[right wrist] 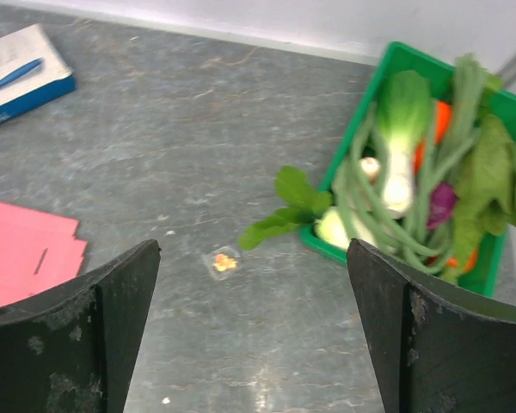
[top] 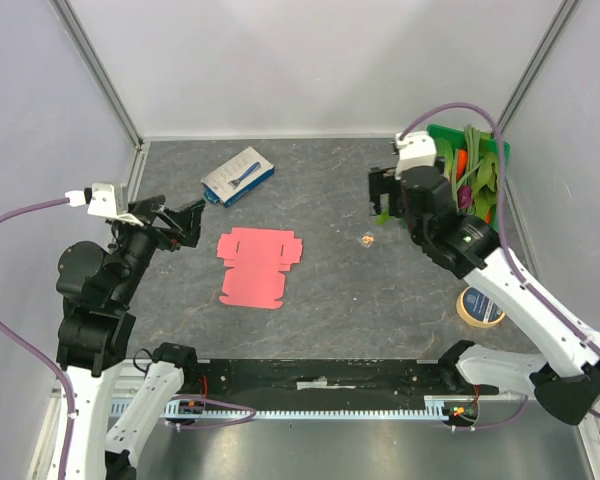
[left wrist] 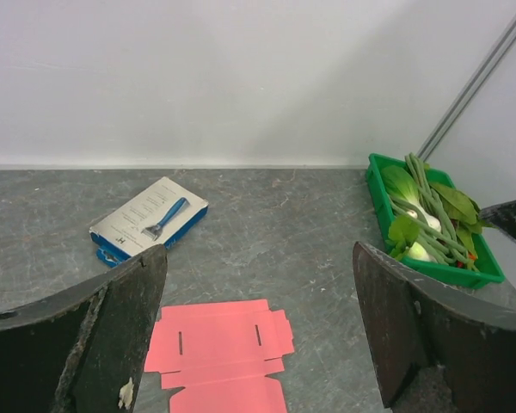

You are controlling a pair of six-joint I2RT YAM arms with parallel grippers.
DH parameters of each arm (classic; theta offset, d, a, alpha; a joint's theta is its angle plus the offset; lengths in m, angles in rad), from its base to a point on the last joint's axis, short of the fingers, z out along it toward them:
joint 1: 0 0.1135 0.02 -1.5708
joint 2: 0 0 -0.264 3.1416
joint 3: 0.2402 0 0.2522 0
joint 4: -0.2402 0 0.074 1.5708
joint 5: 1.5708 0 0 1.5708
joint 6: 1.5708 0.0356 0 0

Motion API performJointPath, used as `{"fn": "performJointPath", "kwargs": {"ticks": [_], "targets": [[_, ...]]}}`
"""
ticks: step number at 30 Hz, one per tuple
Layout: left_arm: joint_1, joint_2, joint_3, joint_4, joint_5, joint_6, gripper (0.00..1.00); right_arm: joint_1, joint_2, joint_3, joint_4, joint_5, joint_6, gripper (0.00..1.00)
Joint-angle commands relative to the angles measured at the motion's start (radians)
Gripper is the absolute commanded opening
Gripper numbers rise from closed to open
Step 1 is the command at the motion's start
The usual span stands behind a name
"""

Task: Fold the paper box

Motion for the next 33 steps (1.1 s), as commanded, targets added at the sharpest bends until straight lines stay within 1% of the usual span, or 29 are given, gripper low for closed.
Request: {"fn": "performJointPath", "kwargs": {"ticks": [1,2,3,6,7,8,9,10,11,12,13,14,16,17,18,20,22,23,24,26,27,28,30,31,33], "targets": [[0.007,0.001,-0.018,0.041,-0.01,0.017,0.95,0.1,0.099,0.047,0.055,0.004,0.05,0.98],[0.007,0.004,-0.02,0.039,-0.004,0.015,0.95,0.128,0.138,0.055,0.065,-0.025,0.064,0.98],[0.007,0.005,-0.021,0.03,-0.001,0.009,0.95,0.137,0.159,0.05,0.083,-0.133,0.079,0.98],[0.007,0.016,-0.035,0.0,0.004,-0.017,0.95,0.145,0.247,0.013,0.202,-0.365,0.167,0.98],[0.007,0.017,-0.043,-0.011,0.001,-0.026,0.95,0.145,0.267,-0.005,0.288,-0.493,0.191,0.98],[0.007,0.027,-0.046,-0.02,0.002,-0.041,0.95,0.146,0.298,-0.043,0.327,-0.54,0.246,0.98],[0.007,0.027,-0.049,-0.033,0.014,-0.047,0.95,0.143,0.312,-0.06,0.403,-0.58,0.265,0.98],[0.008,0.033,-0.049,-0.059,0.025,-0.055,0.95,0.142,0.343,-0.085,0.428,-0.641,0.276,0.98],[0.007,0.042,-0.047,-0.076,0.039,-0.073,0.95,0.134,0.364,-0.088,0.439,-0.658,0.291,0.98],[0.007,0.048,-0.05,-0.086,0.08,-0.081,0.95,0.125,0.386,-0.089,0.439,-0.677,0.302,0.98],[0.007,0.051,-0.06,-0.103,0.106,-0.09,0.94,0.097,0.433,-0.099,0.439,-0.736,0.319,0.98],[0.008,0.054,-0.072,-0.103,0.134,-0.11,0.94,0.08,0.456,-0.109,0.445,-0.781,0.337,0.93],[0.007,0.06,-0.133,-0.085,0.214,-0.136,0.92,0.047,0.502,-0.182,0.556,-0.88,0.421,0.86],[0.007,0.065,-0.155,-0.079,0.238,-0.155,0.91,0.031,0.515,-0.2,0.583,-0.908,0.446,0.8],[0.007,0.074,-0.176,-0.076,0.263,-0.17,0.88,0.03,0.525,-0.209,0.594,-0.91,0.455,0.8],[0.007,0.089,-0.247,-0.051,0.292,-0.207,0.86,0.03,0.57,-0.212,0.595,-0.918,0.455,0.77],[0.007,0.109,-0.308,-0.024,0.367,-0.231,0.82,0.025,0.623,-0.215,0.614,-0.931,0.477,0.75],[0.007,0.112,-0.328,0.014,0.395,-0.254,0.81,0.02,0.64,-0.217,0.627,-0.947,0.485,0.72],[0.007,0.116,-0.346,0.031,0.447,-0.267,0.79,0.019,0.656,-0.217,0.65,-0.945,0.492,0.71],[0.007,0.11,-0.409,0.08,0.493,-0.319,0.79,0.019,0.692,-0.224,0.677,-0.938,0.506,0.7],[0.007,0.102,-0.431,0.134,0.525,-0.34,0.79,0.017,0.706,-0.223,0.686,-0.93,0.506,0.7],[0.007,0.094,-0.479,0.16,0.541,-0.365,0.79,0.017,0.735,-0.217,0.69,-0.93,0.508,0.69],[0.005,0.074,-0.523,0.229,0.582,-0.426,0.77,0.011,0.761,-0.218,0.71,-0.919,0.514,0.64],[0.005,0.067,-0.558,0.24,0.591,-0.439,0.76,0.01,0.778,-0.223,0.715,-0.91,0.512,0.63],[0.005,0.047,-0.581,0.251,0.599,-0.456,0.76,0.008,0.794,-0.221,0.714,-0.881,0.492,0.6]]}}
